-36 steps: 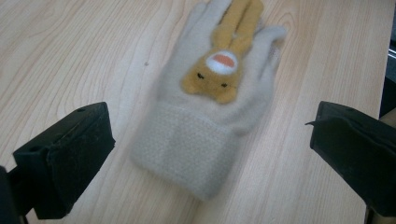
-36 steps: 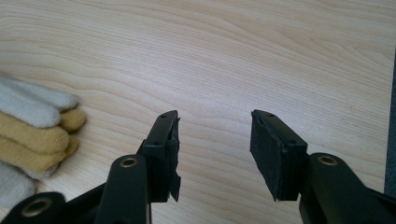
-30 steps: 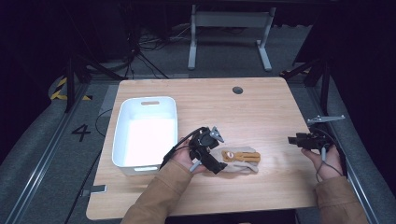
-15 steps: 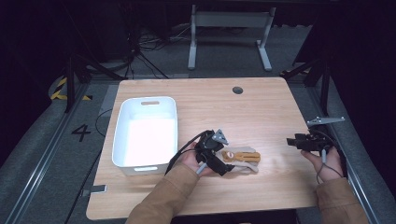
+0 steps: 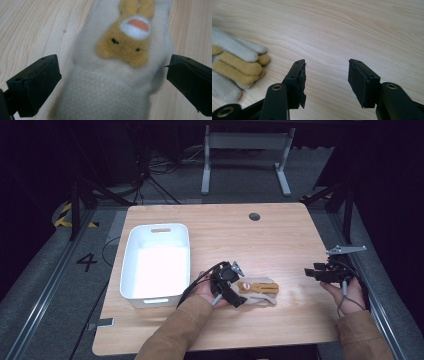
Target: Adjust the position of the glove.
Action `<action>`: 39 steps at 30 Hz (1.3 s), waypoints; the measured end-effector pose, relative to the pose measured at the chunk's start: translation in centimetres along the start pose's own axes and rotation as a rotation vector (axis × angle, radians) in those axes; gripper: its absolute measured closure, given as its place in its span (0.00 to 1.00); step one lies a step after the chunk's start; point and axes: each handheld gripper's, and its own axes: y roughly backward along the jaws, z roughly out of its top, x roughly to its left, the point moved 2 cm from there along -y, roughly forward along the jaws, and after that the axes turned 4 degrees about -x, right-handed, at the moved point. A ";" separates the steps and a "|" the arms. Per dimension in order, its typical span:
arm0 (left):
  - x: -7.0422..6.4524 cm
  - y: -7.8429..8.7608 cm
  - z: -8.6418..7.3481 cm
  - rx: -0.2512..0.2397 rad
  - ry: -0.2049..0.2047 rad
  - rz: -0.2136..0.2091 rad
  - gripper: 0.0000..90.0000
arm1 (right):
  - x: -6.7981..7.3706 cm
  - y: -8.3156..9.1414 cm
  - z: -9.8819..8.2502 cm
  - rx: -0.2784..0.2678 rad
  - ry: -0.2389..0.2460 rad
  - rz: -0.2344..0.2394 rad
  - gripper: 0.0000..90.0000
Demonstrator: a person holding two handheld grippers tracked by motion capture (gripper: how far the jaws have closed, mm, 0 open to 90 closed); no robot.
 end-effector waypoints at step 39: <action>-1.4 -1.3 0.0 0.095 -0.114 0.046 0.47 | 0.2 -0.1 0.0 -0.004 0.017 -0.001 0.53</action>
